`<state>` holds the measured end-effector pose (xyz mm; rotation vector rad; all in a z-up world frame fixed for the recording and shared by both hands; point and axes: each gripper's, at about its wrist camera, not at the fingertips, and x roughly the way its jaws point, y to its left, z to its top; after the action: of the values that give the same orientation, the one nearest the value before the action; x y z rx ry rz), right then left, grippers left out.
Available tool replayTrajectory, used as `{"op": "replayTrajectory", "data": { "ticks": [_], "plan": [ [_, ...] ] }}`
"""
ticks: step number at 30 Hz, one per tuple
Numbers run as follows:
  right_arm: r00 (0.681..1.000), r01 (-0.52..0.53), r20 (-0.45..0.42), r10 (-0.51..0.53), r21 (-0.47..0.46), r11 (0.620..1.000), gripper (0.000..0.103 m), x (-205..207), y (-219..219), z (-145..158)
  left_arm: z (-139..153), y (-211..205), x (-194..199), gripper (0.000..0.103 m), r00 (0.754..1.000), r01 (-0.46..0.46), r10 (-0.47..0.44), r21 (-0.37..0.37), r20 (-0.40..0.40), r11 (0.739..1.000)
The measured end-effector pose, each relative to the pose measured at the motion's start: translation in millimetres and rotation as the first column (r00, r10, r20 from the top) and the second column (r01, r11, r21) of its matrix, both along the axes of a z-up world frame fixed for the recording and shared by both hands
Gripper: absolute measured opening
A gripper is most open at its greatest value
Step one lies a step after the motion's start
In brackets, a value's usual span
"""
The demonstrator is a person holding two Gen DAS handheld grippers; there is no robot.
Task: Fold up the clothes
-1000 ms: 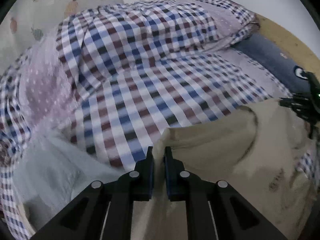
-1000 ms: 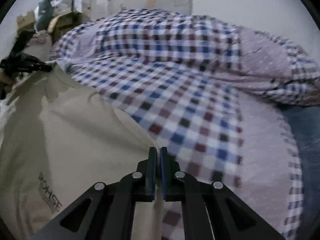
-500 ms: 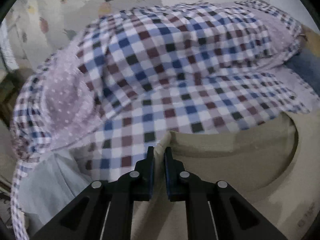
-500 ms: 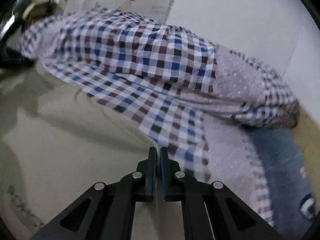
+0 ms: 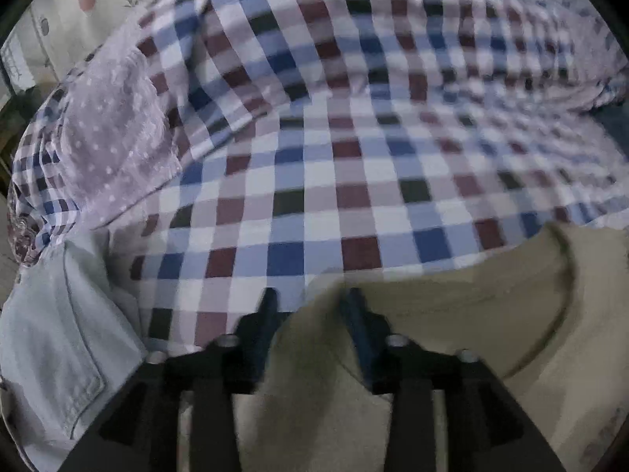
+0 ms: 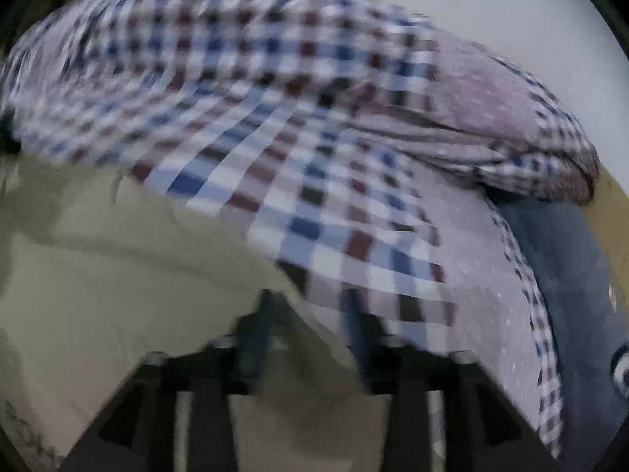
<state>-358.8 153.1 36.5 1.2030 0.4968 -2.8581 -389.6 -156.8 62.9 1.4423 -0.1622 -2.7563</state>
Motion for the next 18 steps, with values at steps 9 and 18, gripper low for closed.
{"op": "replayTrajectory", "data": {
  "ticks": [9,18],
  "plan": [
    [0.999,-0.038,-0.018,0.034,-0.305,0.952,0.058,80.0,60.2,67.2,124.1,-92.5,103.5,0.085,0.968,0.088,-0.005,0.324,-0.249,0.942],
    [0.982,-0.184,-0.042,0.184,-0.44,0.879,0.061,230.6,57.9,117.4,171.7,-284.5,271.4,0.085,0.885,-0.134,0.314,0.459,-0.343,0.878]
  ]
}}
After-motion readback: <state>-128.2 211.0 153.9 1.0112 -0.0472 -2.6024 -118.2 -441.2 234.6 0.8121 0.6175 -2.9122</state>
